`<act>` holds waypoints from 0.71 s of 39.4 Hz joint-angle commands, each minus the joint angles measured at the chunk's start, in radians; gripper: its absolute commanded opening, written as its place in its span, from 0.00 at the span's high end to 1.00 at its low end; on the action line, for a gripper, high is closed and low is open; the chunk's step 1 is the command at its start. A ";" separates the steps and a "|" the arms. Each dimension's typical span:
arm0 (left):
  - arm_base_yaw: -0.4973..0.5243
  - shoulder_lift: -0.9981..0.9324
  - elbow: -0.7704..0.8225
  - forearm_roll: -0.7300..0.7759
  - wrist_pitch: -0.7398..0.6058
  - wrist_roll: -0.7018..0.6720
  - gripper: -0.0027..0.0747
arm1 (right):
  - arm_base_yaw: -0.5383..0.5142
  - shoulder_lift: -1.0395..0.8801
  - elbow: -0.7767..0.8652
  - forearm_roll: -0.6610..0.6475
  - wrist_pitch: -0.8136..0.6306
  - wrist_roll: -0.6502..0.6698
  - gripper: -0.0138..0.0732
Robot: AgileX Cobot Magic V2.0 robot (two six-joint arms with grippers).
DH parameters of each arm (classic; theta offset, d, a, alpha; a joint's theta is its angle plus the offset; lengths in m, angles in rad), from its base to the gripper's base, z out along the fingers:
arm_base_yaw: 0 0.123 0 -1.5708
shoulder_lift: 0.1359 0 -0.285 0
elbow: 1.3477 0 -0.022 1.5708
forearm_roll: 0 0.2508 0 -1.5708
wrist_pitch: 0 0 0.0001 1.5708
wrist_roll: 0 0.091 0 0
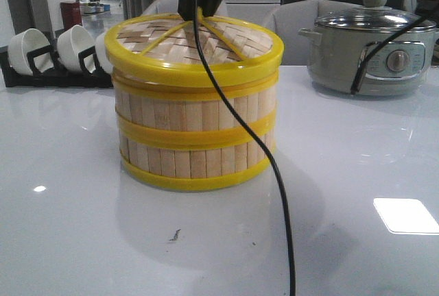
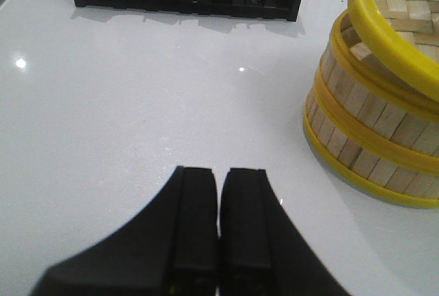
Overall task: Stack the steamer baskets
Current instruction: 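Carry the lid over the stacked baskets and lower it on top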
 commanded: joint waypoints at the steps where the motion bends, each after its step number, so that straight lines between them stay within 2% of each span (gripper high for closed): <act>1: 0.000 -0.002 -0.031 0.002 -0.087 -0.006 0.85 | -0.003 -0.054 -0.036 -0.019 -0.060 -0.008 0.78; 28: 0.000 -0.002 -0.031 0.002 -0.087 -0.006 0.86 | -0.018 -0.046 -0.037 -0.023 -0.117 -0.008 0.78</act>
